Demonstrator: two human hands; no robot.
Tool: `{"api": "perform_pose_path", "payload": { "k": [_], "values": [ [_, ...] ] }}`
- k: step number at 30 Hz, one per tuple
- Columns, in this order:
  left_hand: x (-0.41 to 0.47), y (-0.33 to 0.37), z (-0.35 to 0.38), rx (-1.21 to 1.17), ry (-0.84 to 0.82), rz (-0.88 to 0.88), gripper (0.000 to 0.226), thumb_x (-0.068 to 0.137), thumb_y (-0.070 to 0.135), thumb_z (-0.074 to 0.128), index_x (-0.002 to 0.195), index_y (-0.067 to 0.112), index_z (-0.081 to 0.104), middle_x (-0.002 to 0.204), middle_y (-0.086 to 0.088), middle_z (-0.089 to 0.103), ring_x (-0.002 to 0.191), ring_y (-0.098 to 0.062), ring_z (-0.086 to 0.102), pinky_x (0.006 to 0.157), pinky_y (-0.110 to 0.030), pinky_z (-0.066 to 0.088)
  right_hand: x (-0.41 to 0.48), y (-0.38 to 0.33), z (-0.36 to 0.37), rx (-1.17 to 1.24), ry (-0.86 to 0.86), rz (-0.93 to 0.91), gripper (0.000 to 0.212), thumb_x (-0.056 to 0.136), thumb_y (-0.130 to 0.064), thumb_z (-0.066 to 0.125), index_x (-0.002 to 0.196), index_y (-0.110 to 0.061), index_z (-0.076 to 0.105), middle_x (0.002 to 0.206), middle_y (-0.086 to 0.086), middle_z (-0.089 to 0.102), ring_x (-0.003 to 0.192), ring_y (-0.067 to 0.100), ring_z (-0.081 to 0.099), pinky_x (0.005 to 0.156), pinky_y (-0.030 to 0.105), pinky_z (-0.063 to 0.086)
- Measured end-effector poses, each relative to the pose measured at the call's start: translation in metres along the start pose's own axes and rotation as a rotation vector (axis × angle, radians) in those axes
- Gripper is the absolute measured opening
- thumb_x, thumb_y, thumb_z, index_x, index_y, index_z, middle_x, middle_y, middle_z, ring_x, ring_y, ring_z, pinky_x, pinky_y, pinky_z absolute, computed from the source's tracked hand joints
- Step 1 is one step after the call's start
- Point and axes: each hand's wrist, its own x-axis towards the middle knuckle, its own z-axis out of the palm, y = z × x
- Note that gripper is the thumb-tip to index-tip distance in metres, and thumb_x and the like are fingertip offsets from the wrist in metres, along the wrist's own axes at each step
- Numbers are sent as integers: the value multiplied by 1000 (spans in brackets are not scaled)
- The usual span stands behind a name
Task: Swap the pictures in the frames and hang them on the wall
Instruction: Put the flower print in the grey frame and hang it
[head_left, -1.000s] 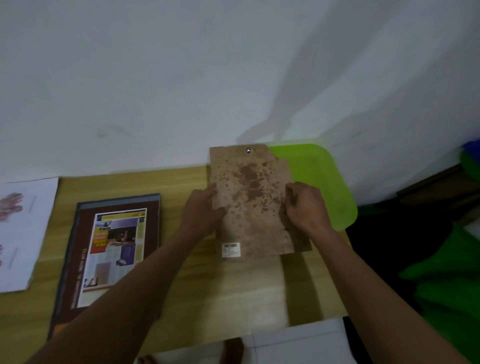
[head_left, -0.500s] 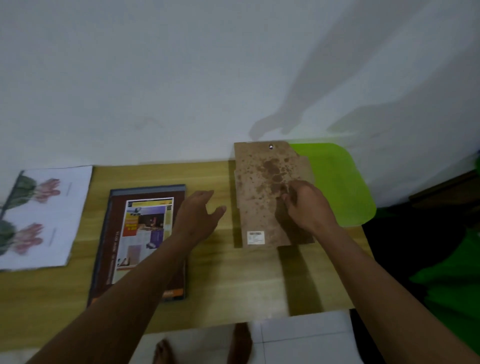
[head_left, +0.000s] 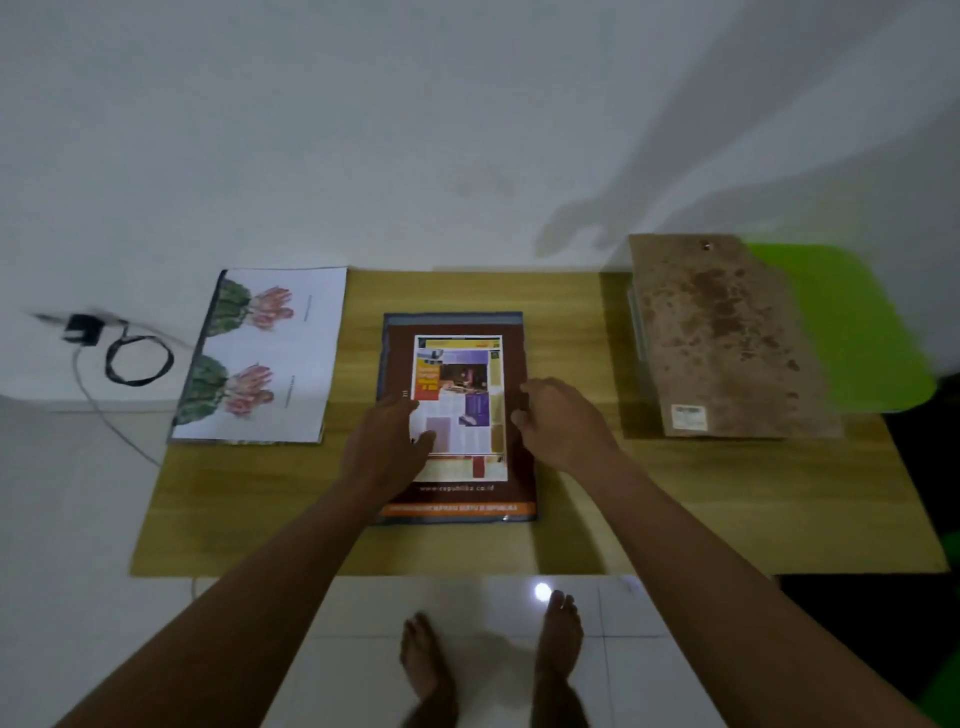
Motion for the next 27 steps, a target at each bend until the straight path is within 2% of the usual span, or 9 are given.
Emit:
{"api": "perform_pose_path", "payload": {
  "k": [3,7,12,17,19,22,25,27],
  "values": [
    [-6,-23,-4,48,-15,26,42,84,31,71,122,18,60,119,-6,63,103,-22,61,82,-36,56,-1,-15,33,-34,-25,46,25,92,-30,58,114,-19,61,114,4,60,107,24,59,83,37,54],
    [-13,-43,-2,93,-19,65,49,83,35,71,125,15,56,117,-5,63,99,-21,65,76,-33,57,-6,-22,62,-125,-20,132,39,91,-29,60,127,-16,55,131,9,48,122,28,45,94,42,50],
    [-11,-57,8,238,-29,147,55,84,38,71,129,18,48,124,-3,61,95,-21,68,70,-37,61,-10,-29,80,-233,38,175,57,90,-38,61,137,-12,43,140,13,38,129,30,35,101,44,44],
    [-4,-58,12,140,25,131,46,88,31,65,128,15,47,121,-5,62,98,-23,67,71,-37,60,-10,-29,87,-164,39,181,63,93,-37,59,147,-20,31,155,12,29,143,32,21,112,50,33],
    [-2,-56,12,109,40,129,42,90,31,63,127,16,48,121,-5,62,101,-23,66,72,-38,60,-9,-28,87,-109,82,185,60,91,-34,63,143,-20,37,151,8,38,143,29,25,112,47,35],
    [0,-51,13,35,53,92,44,86,30,70,123,19,50,115,-4,65,98,-23,67,72,-37,60,-5,-24,82,3,176,175,52,88,-26,67,135,-19,46,140,4,54,136,26,39,108,44,40],
    [3,-46,14,-96,97,5,35,83,28,73,112,16,59,106,-4,68,94,-20,67,71,-25,53,-3,-23,76,83,268,137,36,91,-25,66,125,-20,56,124,3,65,119,21,55,99,39,50],
    [4,-42,13,-156,144,-25,33,81,23,75,109,13,61,105,-6,68,93,-21,67,72,-23,48,-3,-26,73,135,290,124,32,90,-25,69,120,-19,60,116,2,67,109,19,60,93,36,53]
  ]
}}
